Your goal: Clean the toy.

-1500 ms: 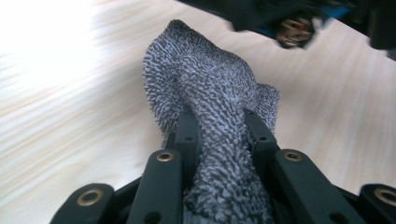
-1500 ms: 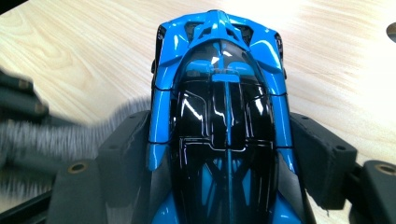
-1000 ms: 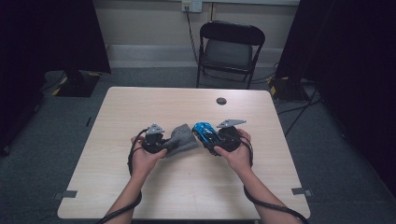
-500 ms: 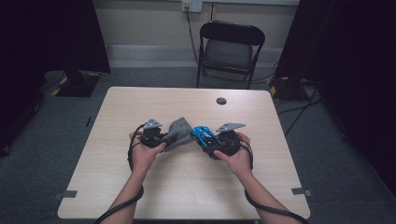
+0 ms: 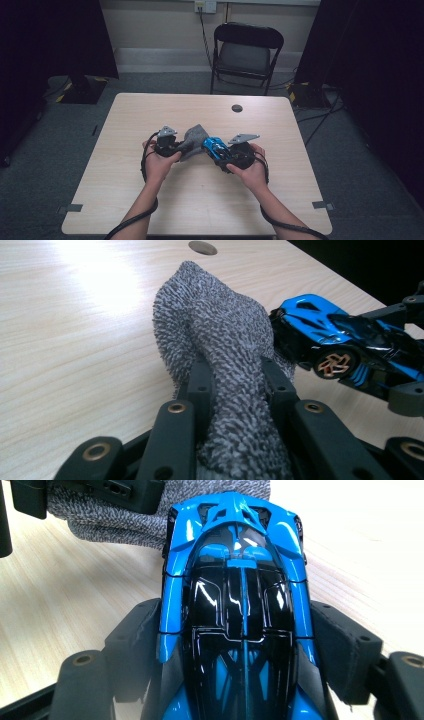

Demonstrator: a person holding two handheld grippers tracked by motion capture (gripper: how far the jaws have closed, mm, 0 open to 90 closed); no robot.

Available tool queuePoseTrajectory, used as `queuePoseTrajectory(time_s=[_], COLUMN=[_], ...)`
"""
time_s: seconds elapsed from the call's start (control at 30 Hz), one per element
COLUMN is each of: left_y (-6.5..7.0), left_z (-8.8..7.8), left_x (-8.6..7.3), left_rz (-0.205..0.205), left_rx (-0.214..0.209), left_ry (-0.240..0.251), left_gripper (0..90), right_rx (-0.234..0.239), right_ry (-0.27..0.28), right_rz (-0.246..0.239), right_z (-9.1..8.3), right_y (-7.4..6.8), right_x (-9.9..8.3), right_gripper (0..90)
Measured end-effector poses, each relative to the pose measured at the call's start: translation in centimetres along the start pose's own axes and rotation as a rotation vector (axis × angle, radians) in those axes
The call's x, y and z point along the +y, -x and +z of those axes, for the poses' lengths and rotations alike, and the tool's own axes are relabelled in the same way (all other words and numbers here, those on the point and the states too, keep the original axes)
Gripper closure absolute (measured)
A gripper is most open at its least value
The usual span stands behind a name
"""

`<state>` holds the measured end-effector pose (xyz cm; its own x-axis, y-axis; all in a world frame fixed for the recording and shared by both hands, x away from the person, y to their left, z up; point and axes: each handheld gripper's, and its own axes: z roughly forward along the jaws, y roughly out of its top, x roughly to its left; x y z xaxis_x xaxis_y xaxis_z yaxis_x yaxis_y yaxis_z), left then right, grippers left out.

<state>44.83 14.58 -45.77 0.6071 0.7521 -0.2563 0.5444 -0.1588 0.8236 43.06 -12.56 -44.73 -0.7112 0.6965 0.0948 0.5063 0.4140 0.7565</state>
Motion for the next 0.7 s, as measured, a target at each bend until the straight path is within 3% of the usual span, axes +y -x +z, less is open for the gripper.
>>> queuePoseTrajectory(time_s=[0.27,0.7], left_y=[0.14,0.67], left_z=[0.19,0.47], left_x=[-0.38,-0.86], left_rz=[-0.019,-0.011], left_rx=[-0.019,-0.045], left_ry=[-0.001,-0.021], left_gripper=[72.2,72.3], right_rx=[0.006,0.004], right_ry=[-0.005,0.001], right_rz=[-0.002,-0.001], right_z=[0.28,0.5], right_y=[-0.28,-0.59], right_x=[0.08,0.75], right_gripper=[26.1,26.1])
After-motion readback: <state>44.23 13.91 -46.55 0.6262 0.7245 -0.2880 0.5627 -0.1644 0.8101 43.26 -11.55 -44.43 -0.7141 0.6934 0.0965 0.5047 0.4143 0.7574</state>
